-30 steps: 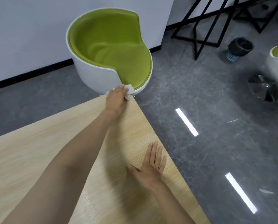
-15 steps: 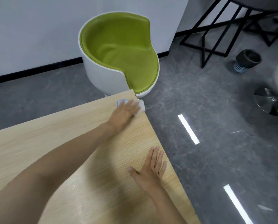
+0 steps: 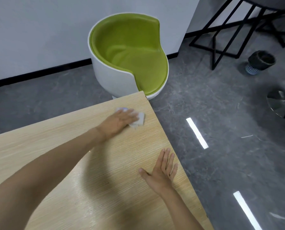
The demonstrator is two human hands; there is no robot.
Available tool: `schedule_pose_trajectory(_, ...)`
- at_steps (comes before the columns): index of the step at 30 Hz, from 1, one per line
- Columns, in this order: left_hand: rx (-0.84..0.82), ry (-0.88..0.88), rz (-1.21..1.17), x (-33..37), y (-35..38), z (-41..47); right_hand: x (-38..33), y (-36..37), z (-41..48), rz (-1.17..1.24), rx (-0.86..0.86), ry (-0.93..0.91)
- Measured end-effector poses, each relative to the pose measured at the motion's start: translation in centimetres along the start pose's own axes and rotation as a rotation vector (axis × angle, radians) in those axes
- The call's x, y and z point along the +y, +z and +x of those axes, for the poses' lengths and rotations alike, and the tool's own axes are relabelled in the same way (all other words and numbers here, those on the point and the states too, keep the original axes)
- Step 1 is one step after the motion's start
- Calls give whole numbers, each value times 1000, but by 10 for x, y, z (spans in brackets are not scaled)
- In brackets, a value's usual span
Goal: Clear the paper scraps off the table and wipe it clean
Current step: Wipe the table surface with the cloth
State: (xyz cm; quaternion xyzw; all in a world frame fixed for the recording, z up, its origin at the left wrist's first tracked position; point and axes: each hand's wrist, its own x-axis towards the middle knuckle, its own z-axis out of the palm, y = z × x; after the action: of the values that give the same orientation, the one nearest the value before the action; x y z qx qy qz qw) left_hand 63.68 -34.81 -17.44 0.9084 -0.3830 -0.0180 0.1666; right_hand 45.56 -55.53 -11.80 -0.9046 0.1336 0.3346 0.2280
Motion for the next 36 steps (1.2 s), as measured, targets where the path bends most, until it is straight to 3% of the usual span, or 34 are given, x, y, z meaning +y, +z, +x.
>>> schedule_pose_trajectory(3,184,-515,1,-11,-13,13,-1,0,-1,-6,2,3)
schedule_pose_trajectory(5,276,-593,-53,14,-15,25,-1,1,-1,-9,9,7)
schedule_pose_trajectory(6,283,-499,-70,31,-10,28,-2,1,-1,-8,5,6)
schedule_pose_trajectory(9,91,58,11,76,20,7,-2,1,-3,-7,6,6)
schedule_pose_trajectory(11,44,268,125,58,13,-3,-1,0,-1,0,0,7)
schedule_pose_trajectory(12,56,220,151,41,7,-2,-2,0,-1,7,-12,3)
schedule_pose_trajectory(15,145,-412,96,5,-14,-2,-3,0,-2,12,-12,-1)
schedule_pose_trajectory(17,251,-662,-17,17,-18,-3,-2,-1,-2,13,-17,4)
schedule_pose_trajectory(19,241,-557,9,53,-2,-9,-3,0,-3,16,-18,3)
schedule_pose_trajectory(22,60,-86,43,96,19,-38,-4,-1,-3,15,-19,12)
schedule_pose_trajectory(24,9,139,138,75,9,-48,-4,0,-2,11,-12,15)
schedule_pose_trajectory(25,3,110,147,57,4,-47,-4,0,-2,6,-14,16)
schedule_pose_trajectory(27,66,-252,71,29,-6,-36,-4,0,-3,0,-13,13)
schedule_pose_trajectory(29,177,-643,-32,43,-7,-21,-3,0,-3,6,-9,11)
schedule_pose_trajectory(30,193,-673,-46,63,-1,-15,-3,0,-3,9,-7,7)
schedule_pose_trajectory(31,162,-580,-56,86,9,-12,-3,1,-3,11,-5,5)
schedule_pose_trajectory(34,-9,15,-3,128,30,-41,-3,3,-2,4,8,10)
schedule_pose_trajectory(36,10,121,82,99,19,-46,-2,3,-1,7,11,8)
